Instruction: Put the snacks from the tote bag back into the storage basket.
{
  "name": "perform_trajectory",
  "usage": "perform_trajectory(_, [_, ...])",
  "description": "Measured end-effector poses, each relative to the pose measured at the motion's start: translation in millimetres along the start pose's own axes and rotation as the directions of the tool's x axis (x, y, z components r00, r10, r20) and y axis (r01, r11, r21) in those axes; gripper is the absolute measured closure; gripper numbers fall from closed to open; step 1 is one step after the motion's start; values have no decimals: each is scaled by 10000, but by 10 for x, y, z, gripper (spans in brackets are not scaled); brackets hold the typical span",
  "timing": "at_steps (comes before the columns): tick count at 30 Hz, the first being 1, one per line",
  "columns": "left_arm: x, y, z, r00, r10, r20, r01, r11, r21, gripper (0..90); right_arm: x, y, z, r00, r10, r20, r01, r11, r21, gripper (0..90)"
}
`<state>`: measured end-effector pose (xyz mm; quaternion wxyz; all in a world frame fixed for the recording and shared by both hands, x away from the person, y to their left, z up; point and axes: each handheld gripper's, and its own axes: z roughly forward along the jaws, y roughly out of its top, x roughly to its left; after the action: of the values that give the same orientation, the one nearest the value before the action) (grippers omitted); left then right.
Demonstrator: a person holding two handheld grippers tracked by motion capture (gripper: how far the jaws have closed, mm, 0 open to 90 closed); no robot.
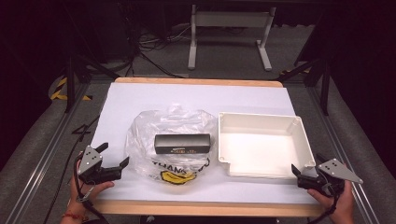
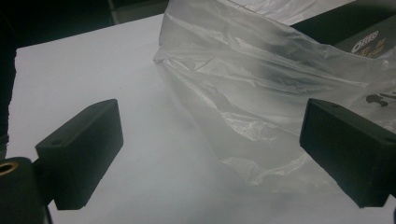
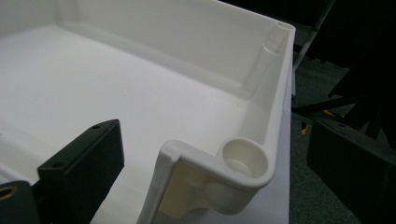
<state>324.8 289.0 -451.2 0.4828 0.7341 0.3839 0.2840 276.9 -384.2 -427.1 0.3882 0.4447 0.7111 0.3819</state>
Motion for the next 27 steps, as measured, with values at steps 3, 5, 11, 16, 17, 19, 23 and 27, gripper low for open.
perform_trajectory(3, [-6,-2,-6,10000,-49,18,49,10000,-14,69,-12,9,-7,10000,-24,23,24,10000,-39,54])
perform_trajectory(5, [-9,-9,-13,10000,-63,-1,63,10000,-3,69,-14,15,-12,10000,14,-40,-14,10000,-4,57])
perform_trajectory(11, [-22,-16,-9,9999,65,120,-65,10000,1,69,-3,39,-50,9991,-96,-410,92,9999,-98,88])
perform_trajectory(16, [-24,-18,-3,9999,104,101,-105,9999,85,70,-5,64,-93,9994,-75,-323,65,9995,-311,105])
perform_trajectory(17, [-25,-19,-1,9999,104,81,-105,9999,96,70,-5,69,-98,9996,-98,-254,89,9994,-338,110])
perform_trajectory(19, [-27,-16,1,9999,132,22,-132,9998,132,71,-5,80,-106,9995,-161,-259,152,9994,-319,114])
perform_trajectory(23, [-55,-11,8,9994,322,-104,-318,9990,316,81,13,109,-131,9994,-293,-163,287,9990,-332,130])
perform_trajectory(27, [-52,-14,14,9998,215,25,-215,9995,224,81,36,150,-160,9987,-484,-132,478,9980,-413,141])
